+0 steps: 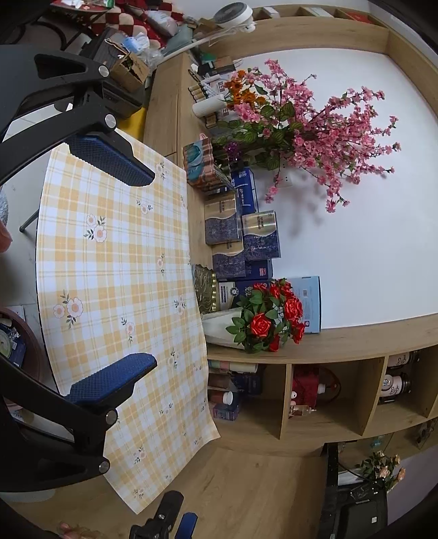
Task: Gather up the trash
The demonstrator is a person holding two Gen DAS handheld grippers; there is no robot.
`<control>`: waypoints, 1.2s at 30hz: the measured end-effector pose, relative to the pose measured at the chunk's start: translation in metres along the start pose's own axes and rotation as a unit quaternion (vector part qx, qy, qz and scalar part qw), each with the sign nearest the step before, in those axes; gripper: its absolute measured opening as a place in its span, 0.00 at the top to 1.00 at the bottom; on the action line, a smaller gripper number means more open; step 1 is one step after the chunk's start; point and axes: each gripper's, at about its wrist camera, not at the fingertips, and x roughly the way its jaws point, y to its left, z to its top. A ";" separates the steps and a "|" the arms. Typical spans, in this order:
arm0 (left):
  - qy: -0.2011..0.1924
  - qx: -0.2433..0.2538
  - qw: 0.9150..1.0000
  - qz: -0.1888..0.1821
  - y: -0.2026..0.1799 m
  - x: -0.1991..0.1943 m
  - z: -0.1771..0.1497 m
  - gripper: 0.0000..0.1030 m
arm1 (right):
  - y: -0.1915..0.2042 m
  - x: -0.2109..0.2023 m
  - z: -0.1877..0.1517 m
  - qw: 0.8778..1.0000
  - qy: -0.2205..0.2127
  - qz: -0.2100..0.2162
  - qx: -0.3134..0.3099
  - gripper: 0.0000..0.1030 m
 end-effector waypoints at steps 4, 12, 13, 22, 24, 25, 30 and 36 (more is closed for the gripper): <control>0.002 0.001 1.000 -0.003 0.000 -0.001 0.001 0.06 | 0.001 -0.001 0.000 1.000 0.000 0.000 -0.001 0.06; 0.001 0.000 1.000 0.001 0.001 -0.003 0.001 0.06 | 0.003 -0.001 -0.002 1.000 -0.001 0.000 -0.002 0.06; 0.001 -0.001 1.000 0.000 0.001 -0.003 0.001 0.06 | 0.004 -0.001 -0.002 1.000 -0.001 -0.001 -0.003 0.06; 0.009 0.012 1.000 0.007 -0.001 0.000 0.001 0.06 | 0.005 -0.001 -0.002 1.000 -0.002 0.001 -0.001 0.06; 0.009 0.009 1.000 0.005 0.000 0.000 0.001 0.06 | 0.005 -0.001 -0.002 1.000 -0.001 0.000 -0.002 0.06; 0.008 0.008 1.000 0.005 0.000 0.000 0.002 0.06 | 0.004 -0.001 -0.002 1.000 -0.001 0.000 -0.001 0.06; 0.006 0.013 1.000 0.009 0.000 -0.001 0.004 0.06 | 0.004 0.000 -0.001 1.000 0.000 0.002 -0.001 0.06; 0.008 0.006 1.000 0.012 0.001 -0.001 0.005 0.06 | 0.005 -0.001 0.001 1.000 -0.001 0.003 -0.005 0.06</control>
